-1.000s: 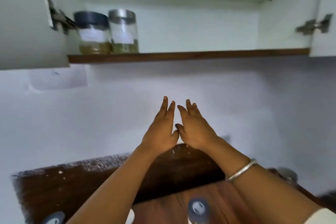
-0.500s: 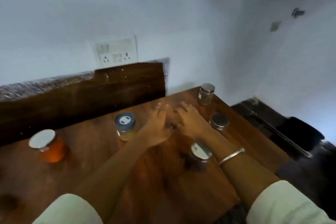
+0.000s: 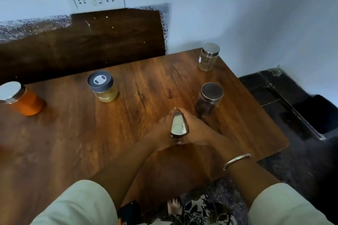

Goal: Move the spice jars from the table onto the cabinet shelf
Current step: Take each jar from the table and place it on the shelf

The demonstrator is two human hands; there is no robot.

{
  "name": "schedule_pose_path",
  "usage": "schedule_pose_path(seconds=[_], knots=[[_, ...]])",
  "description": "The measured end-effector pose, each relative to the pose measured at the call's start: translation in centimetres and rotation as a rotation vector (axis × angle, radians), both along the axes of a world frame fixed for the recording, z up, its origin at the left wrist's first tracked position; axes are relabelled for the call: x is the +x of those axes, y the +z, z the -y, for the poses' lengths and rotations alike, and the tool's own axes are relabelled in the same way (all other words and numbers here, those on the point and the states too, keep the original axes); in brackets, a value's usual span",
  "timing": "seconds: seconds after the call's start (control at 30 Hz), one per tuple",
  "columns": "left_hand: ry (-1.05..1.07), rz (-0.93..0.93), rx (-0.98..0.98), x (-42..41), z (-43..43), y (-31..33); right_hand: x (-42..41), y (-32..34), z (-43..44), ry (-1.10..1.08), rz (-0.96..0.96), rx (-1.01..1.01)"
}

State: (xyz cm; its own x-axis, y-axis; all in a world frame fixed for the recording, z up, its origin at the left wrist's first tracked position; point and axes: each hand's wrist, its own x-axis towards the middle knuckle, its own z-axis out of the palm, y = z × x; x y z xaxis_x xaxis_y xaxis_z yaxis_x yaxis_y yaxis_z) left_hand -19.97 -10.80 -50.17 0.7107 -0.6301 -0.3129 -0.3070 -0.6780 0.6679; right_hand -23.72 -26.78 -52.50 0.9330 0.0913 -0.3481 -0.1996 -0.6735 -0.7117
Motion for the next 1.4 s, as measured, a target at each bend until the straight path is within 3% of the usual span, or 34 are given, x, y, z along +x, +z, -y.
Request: schedule_pose_path(seconds=[0.23,0.4,0.5,0.77,0.97,1.17,1.4], knots=[[0.179,-0.136,-0.177,0.3,-1.2,-1.1,0.9,-0.3,0.0,-0.046,0.082,0.134],[0.268,0.018,-0.363,0.9,-2.8,-0.1,1.3,1.1,-1.3,-0.14,0.116,0.272],[0.269,0.001,-0.467,0.9,-4.2,1.6,1.2,3.2,-2.7,-0.187,0.16,0.281],[0.287,-0.101,-0.68,2.1,-10.0,4.9,1.7,6.7,-7.1,-0.085,0.178,0.393],[0.358,-0.01,-0.77,2.2,-14.3,7.6,2.8,9.3,-12.6,-0.043,0.193,0.434],[0.439,0.242,-0.753,2.4,-17.9,9.0,4.2,10.9,-17.6,-0.102,0.297,0.35],[0.475,-0.004,-0.787,2.7,-20.6,9.3,4.5,11.8,-20.6,-0.034,0.386,0.369]])
